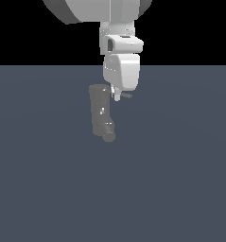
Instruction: Turn on the faucet by rotating a designated handle.
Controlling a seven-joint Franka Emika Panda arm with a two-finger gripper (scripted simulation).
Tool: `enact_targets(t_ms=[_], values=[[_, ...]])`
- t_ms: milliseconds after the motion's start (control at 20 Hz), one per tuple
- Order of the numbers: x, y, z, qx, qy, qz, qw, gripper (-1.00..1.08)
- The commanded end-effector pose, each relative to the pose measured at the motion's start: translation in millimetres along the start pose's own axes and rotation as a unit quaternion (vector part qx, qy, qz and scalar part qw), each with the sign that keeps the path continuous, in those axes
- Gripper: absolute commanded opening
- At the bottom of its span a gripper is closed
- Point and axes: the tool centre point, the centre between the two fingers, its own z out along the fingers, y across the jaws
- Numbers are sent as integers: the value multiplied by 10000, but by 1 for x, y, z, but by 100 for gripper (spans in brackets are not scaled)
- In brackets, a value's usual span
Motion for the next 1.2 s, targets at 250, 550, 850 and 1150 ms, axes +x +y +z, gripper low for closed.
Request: enact_targets(t_ms=[250,550,850,1150], values=[[18,-14,0,-1,5,29,10000,-100],[37,-28,0,-1,8,60,10000,-100],[54,-41,0,-1,12,90,10000,-100],[72,-53,0,-1,15,119,9999,-100]])
